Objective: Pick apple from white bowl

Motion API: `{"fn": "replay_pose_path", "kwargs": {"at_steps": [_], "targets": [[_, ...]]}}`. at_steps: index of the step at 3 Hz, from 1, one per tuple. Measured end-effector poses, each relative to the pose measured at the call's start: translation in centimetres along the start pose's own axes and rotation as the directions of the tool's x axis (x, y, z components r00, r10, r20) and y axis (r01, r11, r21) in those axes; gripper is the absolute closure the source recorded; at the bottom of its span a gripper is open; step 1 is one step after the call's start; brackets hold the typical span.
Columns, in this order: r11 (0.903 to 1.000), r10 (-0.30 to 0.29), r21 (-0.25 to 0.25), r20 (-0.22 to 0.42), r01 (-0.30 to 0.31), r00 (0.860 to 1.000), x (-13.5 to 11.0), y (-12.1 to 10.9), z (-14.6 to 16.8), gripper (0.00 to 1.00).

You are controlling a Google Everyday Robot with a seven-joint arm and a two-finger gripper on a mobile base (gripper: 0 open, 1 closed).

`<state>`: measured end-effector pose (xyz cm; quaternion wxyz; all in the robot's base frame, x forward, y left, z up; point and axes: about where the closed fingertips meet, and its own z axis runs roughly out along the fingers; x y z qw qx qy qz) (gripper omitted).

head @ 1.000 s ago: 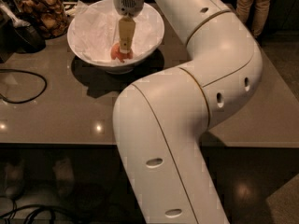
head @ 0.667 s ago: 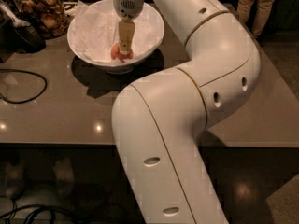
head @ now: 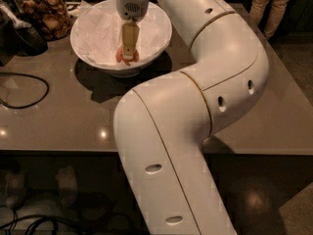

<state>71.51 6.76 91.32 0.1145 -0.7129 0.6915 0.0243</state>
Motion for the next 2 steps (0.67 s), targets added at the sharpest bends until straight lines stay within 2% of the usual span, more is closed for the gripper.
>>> {"fn": "replay_pose_path", "kwargs": {"at_steps": [2], "targets": [[0.9999, -0.005, -0.011, 0.007, 0.006, 1.000, -0.40, -0.15, 0.57, 0.29]]}}
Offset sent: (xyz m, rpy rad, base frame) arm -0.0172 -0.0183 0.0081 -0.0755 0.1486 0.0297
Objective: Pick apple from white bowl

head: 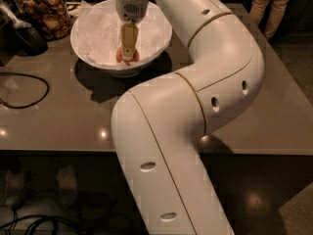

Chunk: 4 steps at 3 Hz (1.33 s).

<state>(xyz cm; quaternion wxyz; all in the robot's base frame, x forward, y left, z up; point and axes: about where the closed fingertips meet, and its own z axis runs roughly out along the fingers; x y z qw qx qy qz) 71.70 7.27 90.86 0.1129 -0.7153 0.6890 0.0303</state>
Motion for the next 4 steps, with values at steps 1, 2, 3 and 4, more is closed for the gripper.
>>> {"fn": "replay_pose_path", "kwargs": {"at_steps": [1, 2, 3, 4], "targets": [[0.9999, -0.004, 0.011, 0.001, 0.004, 1.000, 0.2, -0.6, 0.1, 0.29], [0.9997, -0.007, 0.023, 0.001, 0.007, 1.000, 0.4, -1.1, 0.0, 0.28], [0.9997, -0.009, 0.021, 0.002, 0.009, 1.000, 0.6, -1.4, 0.5, 0.28], [0.9999, -0.007, 0.010, 0.004, 0.007, 1.000, 0.6, -1.5, 1.1, 0.28]]}}
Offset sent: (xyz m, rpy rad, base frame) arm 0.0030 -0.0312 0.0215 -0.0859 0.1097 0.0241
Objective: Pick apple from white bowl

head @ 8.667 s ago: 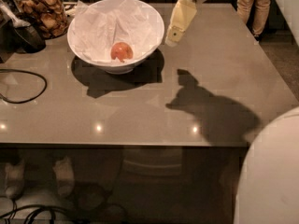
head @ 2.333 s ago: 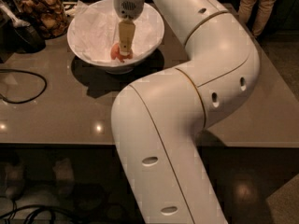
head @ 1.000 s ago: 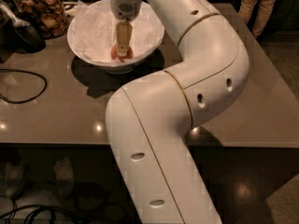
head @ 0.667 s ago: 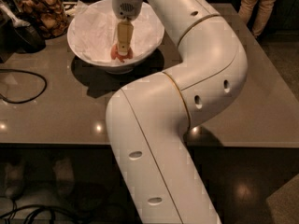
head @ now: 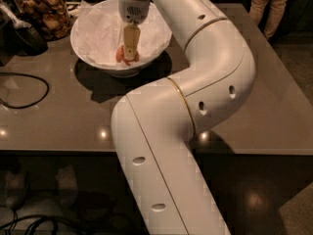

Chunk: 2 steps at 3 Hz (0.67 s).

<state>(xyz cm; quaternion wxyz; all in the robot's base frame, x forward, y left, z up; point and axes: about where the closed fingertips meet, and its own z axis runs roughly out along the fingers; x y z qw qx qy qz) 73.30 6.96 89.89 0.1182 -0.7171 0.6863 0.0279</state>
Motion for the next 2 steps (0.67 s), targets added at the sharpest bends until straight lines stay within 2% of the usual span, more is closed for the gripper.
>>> {"fn": "replay_pose_path", "kwargs": {"at_steps": [2], "targets": [[0.9997, 0.004, -0.022, 0.000, -0.004, 1.000, 0.13, 0.01, 1.12, 0.28]]}}
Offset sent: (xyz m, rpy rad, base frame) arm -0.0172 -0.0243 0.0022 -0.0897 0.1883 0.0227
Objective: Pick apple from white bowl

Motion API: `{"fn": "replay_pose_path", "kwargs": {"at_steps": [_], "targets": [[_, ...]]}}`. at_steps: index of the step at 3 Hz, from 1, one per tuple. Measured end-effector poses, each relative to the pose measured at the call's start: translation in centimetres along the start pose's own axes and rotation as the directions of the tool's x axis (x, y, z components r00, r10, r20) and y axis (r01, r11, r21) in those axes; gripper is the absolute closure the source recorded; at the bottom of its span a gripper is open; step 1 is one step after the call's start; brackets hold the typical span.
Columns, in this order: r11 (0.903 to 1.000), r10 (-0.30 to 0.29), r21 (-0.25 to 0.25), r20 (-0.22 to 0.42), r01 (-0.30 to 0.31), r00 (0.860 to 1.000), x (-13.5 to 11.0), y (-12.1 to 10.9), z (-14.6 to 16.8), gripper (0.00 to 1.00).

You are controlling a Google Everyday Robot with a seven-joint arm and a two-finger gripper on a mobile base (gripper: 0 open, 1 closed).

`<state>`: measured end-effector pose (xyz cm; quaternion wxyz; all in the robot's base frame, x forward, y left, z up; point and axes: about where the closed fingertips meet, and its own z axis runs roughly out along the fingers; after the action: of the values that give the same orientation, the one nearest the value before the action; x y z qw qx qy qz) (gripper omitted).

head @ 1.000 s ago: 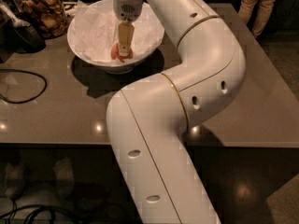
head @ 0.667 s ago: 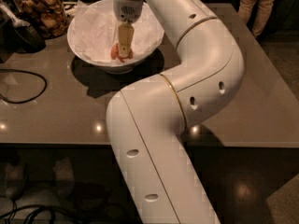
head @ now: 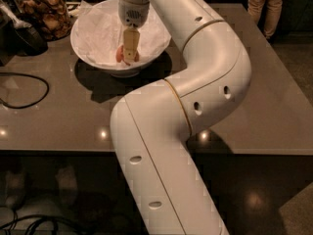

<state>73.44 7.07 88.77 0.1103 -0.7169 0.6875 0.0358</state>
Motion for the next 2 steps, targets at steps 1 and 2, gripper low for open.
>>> {"fn": "replay_pose_path", "kwargs": {"at_steps": [1, 2], "targets": [[0.9998, 0.009, -0.018, 0.003, -0.009, 1.000, 0.30, 0.08, 0.78, 0.28], [0.9992, 0.017, -0.035, 0.005, -0.017, 1.000, 0.62, 0.20, 1.46, 0.26]]}}
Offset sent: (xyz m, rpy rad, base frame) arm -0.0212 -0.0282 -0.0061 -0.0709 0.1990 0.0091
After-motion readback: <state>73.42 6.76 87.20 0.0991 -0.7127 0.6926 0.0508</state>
